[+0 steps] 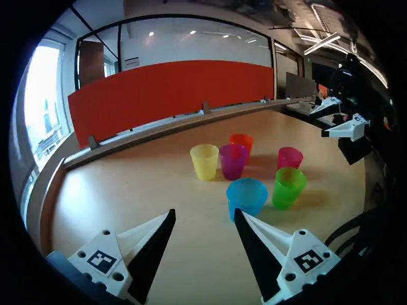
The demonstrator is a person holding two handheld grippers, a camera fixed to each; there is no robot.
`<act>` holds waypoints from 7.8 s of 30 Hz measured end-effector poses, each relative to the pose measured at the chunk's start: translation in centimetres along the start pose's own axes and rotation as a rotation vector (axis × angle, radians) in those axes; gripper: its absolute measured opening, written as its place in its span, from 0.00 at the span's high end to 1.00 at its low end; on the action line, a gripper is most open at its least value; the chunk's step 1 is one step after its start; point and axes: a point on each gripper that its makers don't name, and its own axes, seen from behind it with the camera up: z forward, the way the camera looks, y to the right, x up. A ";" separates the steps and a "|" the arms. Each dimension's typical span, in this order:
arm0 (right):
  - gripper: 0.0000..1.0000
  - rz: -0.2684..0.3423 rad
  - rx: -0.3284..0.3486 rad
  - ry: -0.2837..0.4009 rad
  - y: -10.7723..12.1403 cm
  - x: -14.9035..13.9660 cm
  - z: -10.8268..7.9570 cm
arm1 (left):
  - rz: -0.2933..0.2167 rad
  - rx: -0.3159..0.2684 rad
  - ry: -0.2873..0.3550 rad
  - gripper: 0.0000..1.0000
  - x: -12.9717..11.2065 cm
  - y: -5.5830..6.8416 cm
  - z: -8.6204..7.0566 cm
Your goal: Pour water
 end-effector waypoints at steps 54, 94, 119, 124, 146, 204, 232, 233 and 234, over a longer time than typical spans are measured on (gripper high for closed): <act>0.02 0.269 -0.657 0.411 13.2 4.9 -9.1 | -0.164 0.384 0.415 0.16 9.0 -4.0 -6.7; 0.02 0.293 -0.737 0.399 13.3 2.7 -10.2 | -0.117 0.476 0.484 0.16 4.2 -4.6 -4.4; 0.02 0.298 -0.771 0.401 13.4 2.9 -9.8 | -0.177 0.502 0.471 0.16 -0.6 -7.8 -3.4; 0.02 0.297 -0.772 0.402 13.2 3.0 -10.0 | -0.183 0.507 0.467 0.16 -1.0 -8.0 -3.3; 0.02 0.304 -0.771 0.408 13.2 3.0 -10.1 | -0.203 0.505 0.458 0.16 -1.5 -8.3 -3.1; 0.01 0.176 -0.752 0.459 11.9 -3.8 -7.2 | -0.203 0.506 0.456 0.16 -1.6 -8.4 -3.0; 0.01 0.233 -0.742 0.426 12.7 -6.8 -5.9 | -0.203 0.506 0.456 0.16 -1.6 -8.4 -3.0; 0.01 0.233 -0.742 0.424 12.7 -6.9 -5.9 | -0.203 0.506 0.456 0.16 -1.6 -8.4 -3.0; 0.01 0.233 -0.742 0.422 12.7 -6.9 -5.9 | -0.203 0.505 0.456 0.16 -1.6 -8.4 -3.0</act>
